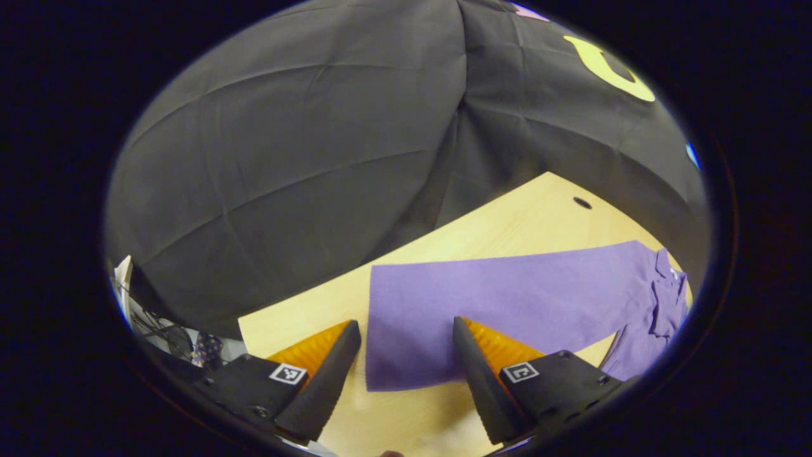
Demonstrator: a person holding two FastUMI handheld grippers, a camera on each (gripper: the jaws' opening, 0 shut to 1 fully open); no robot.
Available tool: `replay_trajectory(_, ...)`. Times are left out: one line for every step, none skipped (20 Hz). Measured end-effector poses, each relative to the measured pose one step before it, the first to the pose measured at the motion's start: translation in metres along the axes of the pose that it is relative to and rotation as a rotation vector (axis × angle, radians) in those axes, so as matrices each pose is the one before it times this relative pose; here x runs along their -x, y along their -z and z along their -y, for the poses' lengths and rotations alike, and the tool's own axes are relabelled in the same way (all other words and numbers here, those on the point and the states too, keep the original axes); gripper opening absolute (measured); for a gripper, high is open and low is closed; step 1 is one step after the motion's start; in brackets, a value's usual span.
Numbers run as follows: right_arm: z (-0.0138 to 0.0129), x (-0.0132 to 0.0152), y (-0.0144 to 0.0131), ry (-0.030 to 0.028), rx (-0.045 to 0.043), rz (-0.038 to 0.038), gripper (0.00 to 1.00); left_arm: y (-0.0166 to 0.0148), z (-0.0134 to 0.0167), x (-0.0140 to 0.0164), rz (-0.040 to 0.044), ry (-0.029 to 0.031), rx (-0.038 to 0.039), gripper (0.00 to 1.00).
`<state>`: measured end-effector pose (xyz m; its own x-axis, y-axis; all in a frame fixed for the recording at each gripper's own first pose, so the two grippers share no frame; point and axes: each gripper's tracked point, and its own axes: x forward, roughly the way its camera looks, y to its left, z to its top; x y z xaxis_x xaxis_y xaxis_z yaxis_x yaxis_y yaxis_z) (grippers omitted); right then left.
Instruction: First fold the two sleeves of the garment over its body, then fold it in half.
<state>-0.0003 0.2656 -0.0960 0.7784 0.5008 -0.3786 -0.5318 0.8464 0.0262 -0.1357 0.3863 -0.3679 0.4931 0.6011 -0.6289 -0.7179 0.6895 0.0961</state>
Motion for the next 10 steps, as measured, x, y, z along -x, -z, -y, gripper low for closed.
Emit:
replay_trajectory(-0.00082,0.00117,0.00155,-0.00342,-0.00812,-0.0014,0.96,0.00148,0.00239,0.00184,-0.00071,0.00047,-0.01357,0.94)
replay_trajectory(-0.00059,0.00146,0.00121,-0.00328,-0.00717,-0.00146,0.97,0.0001,0.0011,-0.00103,0.00286,-0.00123,-0.00996,0.96)
replay_trajectory(-0.00025,0.00021,0.00092,-0.0007,-0.00296,0.00098,0.96,-0.00055,0.0028,-0.00025,0.0019,-0.00025,0.00048,0.97)
replay_trajectory(0.00062,0.00083,0.00059,0.00123,-0.00038,0.00036,0.96,-0.00028,0.00086,-0.0006,0.00221,0.00485,0.00461,0.98)
replay_trajectory(-0.00037,0.00169,0.00153,-0.00075,-0.00017,-0.00072,0.96,-0.00121,-0.00286,0.00131,-0.00093,-0.00015,-0.00206,0.94)
replay_trajectory(0.00001,0.00086,0.00061,-0.00106,-0.00216,0.00035,0.96,-0.00138,0.00202,0.00079,0.00159,0.01289,-0.00213,0.92)
replay_trajectory(-0.00019,0.00074,0.00097,-0.00071,-0.00356,0.00143,0.96,0.00194,0.00264,-0.00135,0.00171,0.00224,-0.00471,0.85)
replay_trajectory(0.00064,0.00128,0.00049,-0.00032,-0.00334,0.00035,0.96,0.00113,0.0033,-0.00142,-0.00149,0.01152,-0.00857,0.77)
replay_trajectory(0.00128,0.0005,0.0018,0.0017,-0.00277,-0.00087,0.96,-0.00017,0.00386,-0.00034,-0.0014,0.00665,-0.00706,0.7)
replay_trajectory(0.00206,0.00187,0.00077,0.00357,-0.00316,-0.00128,0.96,-0.0005,0.00337,-0.00044,0.00171,0.00773,-0.00099,0.63)
